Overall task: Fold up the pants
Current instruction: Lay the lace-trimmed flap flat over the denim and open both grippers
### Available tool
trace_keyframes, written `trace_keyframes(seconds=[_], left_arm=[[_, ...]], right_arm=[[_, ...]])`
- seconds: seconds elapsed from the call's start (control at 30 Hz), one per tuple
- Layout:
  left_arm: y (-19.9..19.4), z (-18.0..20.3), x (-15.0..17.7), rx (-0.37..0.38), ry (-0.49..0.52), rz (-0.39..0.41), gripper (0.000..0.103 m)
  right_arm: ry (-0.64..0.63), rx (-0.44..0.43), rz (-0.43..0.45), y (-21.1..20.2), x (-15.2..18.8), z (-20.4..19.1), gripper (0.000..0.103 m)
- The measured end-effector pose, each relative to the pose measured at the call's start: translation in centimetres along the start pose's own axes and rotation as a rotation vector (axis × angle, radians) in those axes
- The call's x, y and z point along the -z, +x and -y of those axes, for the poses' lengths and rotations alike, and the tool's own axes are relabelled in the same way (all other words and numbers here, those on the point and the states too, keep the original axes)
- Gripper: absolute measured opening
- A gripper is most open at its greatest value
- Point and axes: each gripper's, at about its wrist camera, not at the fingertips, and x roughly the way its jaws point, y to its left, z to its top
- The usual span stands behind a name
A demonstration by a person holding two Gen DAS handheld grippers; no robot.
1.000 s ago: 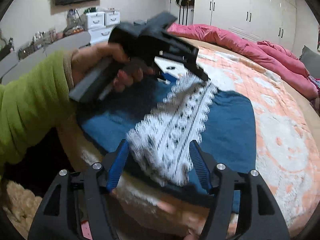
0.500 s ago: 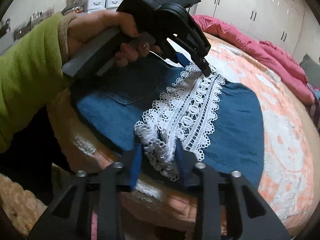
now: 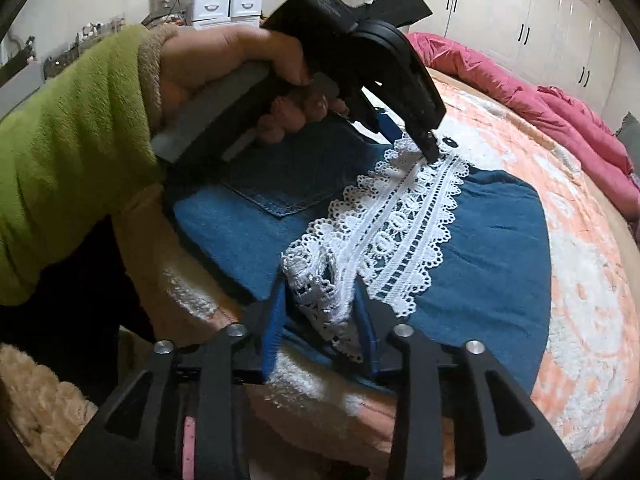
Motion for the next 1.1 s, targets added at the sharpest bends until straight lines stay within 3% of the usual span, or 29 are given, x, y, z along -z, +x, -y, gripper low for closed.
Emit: trace_keyframes(seconds=[0.07, 0.2, 0.27, 0.4, 0.53, 0.73, 1.0, 1.1], left_arm=[[-0.9, 0.0, -0.2, -0.022, 0.001, 0.024, 0.037], [-3.7, 0.7, -0.5, -0.052, 0.033, 0.101, 0.040], [-5.0, 1.5, -0.4, -0.029, 0.046, 0.136, 0.046], [-5.9, 3.8, 0.6, 0.000, 0.099, 0.161, 0.048], [-4.3, 6.3, 2.1, 0.025, 0.170, 0.113, 0.048], [0.2, 6.9, 3.6, -0.078, 0.235, 0.008, 0.048], [0.9, 6.5, 3.9, -0.080, 0.245, -0.009, 0.051], [0.6, 7.1, 4.0, -0.085, 0.246, -0.009, 0.059]], right_arm=[[0.054, -0.055, 0.016, -1.0, -0.2, 1.1, 0.045], [0.197, -0.129, 0.109, -4.1, 0.1, 3.9, 0.050], [0.256, -0.096, 0.138, -5.3, 0.3, 5.9, 0.050], [0.331, 0.057, 0.084, -5.0, 1.0, 9.3, 0.050], [0.347, 0.100, 0.021, -3.9, 2.1, 9.8, 0.050], [0.360, 0.119, -0.078, -1.2, 3.8, 8.3, 0.051], [0.380, 0.111, -0.062, -1.1, 4.5, 8.2, 0.052], [0.385, 0.097, -0.054, -1.5, 4.4, 8.3, 0.056]])
